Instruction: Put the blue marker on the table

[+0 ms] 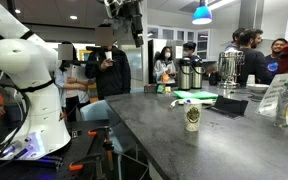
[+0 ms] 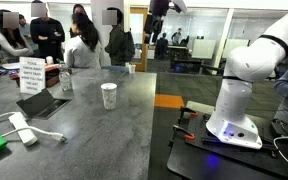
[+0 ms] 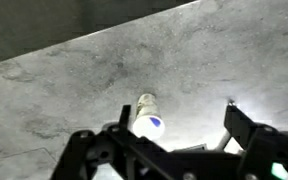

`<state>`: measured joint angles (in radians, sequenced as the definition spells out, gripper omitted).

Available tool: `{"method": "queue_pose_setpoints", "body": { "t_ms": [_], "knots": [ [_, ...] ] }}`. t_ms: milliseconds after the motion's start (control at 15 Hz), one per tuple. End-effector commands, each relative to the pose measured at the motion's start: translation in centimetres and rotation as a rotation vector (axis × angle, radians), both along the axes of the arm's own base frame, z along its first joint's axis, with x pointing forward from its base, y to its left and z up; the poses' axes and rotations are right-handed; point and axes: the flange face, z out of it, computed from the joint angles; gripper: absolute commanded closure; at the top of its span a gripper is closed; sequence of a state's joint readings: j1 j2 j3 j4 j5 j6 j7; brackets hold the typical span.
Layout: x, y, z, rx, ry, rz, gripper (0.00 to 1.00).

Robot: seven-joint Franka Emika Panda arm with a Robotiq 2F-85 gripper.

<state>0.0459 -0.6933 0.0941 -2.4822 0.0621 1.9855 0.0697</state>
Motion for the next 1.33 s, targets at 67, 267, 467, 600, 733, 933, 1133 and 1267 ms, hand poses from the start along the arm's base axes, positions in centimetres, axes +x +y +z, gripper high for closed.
{"method": "queue_pose_setpoints", "body": {
  "t_ms": [67, 267, 467, 600, 733, 933, 1133, 1267],
  "knots": [
    [6.0, -0.2, -3.7, 0.029, 0.009, -0.103, 0.0],
    [10.1, -0.5, -7.5, 0.038, 0.072, -0.205, 0.0],
    [13.5, -0.4, -10.6, 0.067, 0.153, -0.345, 0.0],
    [15.5, -0.3, -12.5, 0.08, 0.191, -0.438, 0.13],
    [17.3, 0.1, -14.2, 0.098, 0.22, -0.534, 0.13],
    [19.6, 0.2, -16.4, 0.11, 0.247, -0.633, 0.24],
    [21.5, 0.1, -18.3, 0.129, 0.273, -0.705, 0.28],
    [22.6, -0.3, -19.2, 0.147, 0.285, -0.738, 0.32]
  ]
}}
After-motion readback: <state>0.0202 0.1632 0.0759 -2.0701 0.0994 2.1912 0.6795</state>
